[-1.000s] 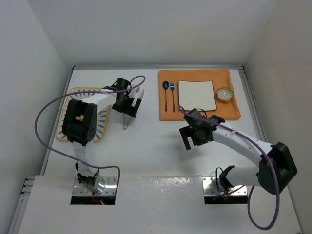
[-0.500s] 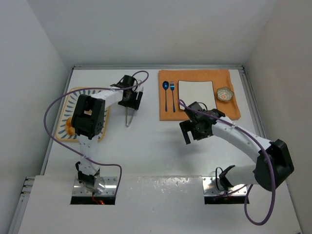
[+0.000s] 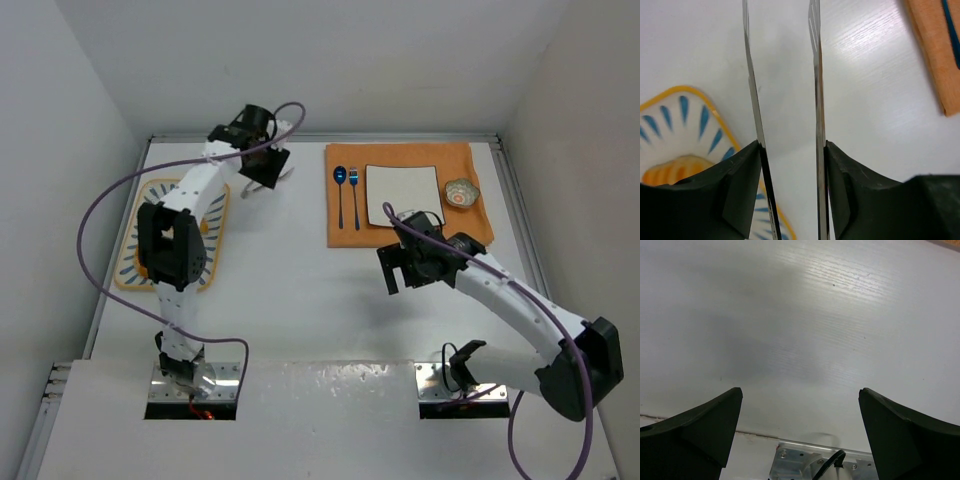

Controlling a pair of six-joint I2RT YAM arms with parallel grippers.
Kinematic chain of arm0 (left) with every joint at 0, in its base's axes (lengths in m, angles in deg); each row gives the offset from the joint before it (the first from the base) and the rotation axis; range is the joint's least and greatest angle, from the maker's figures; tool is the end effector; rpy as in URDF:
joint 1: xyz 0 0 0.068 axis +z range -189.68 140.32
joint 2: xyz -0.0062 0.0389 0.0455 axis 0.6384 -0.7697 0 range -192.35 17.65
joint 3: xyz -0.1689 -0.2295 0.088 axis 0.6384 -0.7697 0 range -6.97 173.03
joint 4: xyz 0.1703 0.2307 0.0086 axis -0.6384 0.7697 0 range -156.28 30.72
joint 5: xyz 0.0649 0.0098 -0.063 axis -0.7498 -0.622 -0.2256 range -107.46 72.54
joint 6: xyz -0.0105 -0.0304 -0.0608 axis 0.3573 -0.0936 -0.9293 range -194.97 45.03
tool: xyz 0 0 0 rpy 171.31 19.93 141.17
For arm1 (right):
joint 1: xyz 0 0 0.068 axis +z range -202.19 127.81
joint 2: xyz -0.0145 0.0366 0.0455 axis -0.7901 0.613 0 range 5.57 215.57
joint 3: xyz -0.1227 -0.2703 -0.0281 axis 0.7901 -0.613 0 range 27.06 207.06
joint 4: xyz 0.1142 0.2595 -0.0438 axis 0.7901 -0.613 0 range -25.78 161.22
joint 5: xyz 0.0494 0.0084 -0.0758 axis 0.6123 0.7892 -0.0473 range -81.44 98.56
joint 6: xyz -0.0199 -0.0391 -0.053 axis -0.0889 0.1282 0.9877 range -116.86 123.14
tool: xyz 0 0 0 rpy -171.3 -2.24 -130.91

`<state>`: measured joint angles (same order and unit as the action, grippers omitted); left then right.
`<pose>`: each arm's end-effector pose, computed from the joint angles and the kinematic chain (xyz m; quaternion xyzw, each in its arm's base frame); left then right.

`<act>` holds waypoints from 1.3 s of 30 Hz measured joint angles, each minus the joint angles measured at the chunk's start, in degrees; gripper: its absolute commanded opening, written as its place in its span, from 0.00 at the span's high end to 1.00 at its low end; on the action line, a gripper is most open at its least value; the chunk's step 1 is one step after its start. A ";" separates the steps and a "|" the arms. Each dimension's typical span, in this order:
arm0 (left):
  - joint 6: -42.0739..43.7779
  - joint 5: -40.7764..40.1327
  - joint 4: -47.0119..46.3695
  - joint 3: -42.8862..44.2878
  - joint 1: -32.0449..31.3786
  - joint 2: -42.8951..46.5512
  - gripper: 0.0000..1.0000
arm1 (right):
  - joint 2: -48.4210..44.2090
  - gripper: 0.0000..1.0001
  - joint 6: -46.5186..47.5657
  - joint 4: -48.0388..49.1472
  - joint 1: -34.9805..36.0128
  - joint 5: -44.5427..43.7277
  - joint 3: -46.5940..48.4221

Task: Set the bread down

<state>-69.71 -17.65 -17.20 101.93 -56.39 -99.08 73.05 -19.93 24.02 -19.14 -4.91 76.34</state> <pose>0.4780 -0.1433 0.2865 0.1822 0.9411 -0.0269 0.2835 0.2075 0.1198 0.2371 -0.0596 0.9688 -0.0017 0.2406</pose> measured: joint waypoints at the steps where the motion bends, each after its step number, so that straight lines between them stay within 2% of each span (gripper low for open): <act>1: 0.94 0.81 1.16 1.16 0.61 1.42 0.44 | -0.83 0.00 0.07 0.17 0.00 0.00 -0.39; 6: 3.76 3.98 6.67 0.61 9.84 12.24 0.44 | -4.92 0.00 0.17 1.29 -0.07 0.02 -2.82; 11: 3.98 2.64 8.31 -8.94 25.20 23.08 0.40 | -7.91 0.00 0.09 2.08 -0.07 0.42 -5.68; 13: 4.46 1.90 9.20 -13.05 29.44 26.21 0.36 | -8.35 0.00 0.11 2.19 -0.11 0.92 -6.60; 16: 5.44 2.16 9.60 -18.78 33.51 29.77 0.34 | -8.20 0.00 0.15 2.16 -0.22 2.19 -7.17; 21: 8.31 7.15 9.68 -24.26 39.08 31.12 0.34 | -7.50 0.00 0.15 2.21 -0.28 3.80 -7.15; 27: 9.81 13.05 9.29 -25.16 42.23 30.05 0.34 | -9.86 0.00 -0.52 2.95 -0.26 4.57 -8.61; 32: 9.62 18.88 7.96 -25.55 42.29 28.96 0.34 | -14.49 0.00 -1.84 2.91 -0.26 4.44 -11.91; 39: 8.57 15.02 2.49 -29.73 38.75 27.30 0.34 | -15.41 0.00 -2.82 2.10 -0.26 3.56 -12.41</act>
<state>-61.14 -2.63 -14.71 72.20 -17.63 -71.78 57.64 -22.75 26.12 -19.40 -1.35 63.92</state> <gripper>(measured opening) 0.663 0.995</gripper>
